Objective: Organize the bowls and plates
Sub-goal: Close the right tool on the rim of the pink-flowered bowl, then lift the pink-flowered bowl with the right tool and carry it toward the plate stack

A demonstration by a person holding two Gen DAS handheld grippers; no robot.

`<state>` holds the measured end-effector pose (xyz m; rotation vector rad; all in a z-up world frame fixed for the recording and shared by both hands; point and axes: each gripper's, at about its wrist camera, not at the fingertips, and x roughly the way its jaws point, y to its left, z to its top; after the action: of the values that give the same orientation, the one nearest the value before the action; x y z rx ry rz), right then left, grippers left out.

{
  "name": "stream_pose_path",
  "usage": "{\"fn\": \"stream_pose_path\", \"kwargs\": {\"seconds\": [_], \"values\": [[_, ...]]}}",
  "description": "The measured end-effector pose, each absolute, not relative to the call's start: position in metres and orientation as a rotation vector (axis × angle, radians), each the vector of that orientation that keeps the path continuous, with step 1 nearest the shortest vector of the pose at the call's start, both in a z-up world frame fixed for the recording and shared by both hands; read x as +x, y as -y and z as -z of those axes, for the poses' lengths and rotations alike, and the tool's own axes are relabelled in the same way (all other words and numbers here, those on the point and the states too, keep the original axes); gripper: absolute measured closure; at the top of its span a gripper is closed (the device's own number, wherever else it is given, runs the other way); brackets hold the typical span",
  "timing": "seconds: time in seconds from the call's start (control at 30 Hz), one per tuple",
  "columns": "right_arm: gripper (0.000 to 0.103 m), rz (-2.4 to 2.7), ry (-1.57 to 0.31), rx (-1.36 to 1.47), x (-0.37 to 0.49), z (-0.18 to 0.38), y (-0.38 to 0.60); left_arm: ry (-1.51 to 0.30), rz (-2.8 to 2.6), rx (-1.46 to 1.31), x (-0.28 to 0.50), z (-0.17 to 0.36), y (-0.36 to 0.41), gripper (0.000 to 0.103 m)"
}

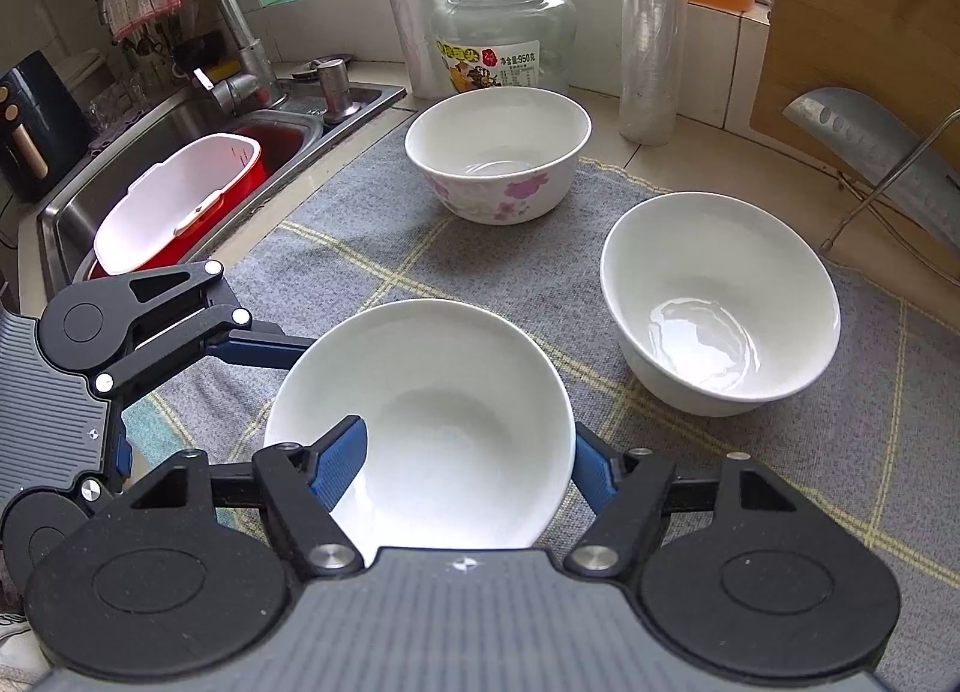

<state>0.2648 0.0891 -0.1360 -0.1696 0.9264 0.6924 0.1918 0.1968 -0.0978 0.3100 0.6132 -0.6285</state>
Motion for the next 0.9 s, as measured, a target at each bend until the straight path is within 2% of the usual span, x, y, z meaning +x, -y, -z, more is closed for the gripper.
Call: {"fn": "stream_pose_path", "kwargs": {"seconds": [0.23,0.9], "values": [[0.026,-0.720,-0.947,-0.143,0.269,0.134,-0.086,-0.683,0.678,0.263,0.205,0.095,-0.203,0.017],[0.026,-0.718,-0.969,-0.148,0.270,0.133,-0.086,-0.706,0.738,0.318,0.213,0.094,-0.202,0.017]]}}
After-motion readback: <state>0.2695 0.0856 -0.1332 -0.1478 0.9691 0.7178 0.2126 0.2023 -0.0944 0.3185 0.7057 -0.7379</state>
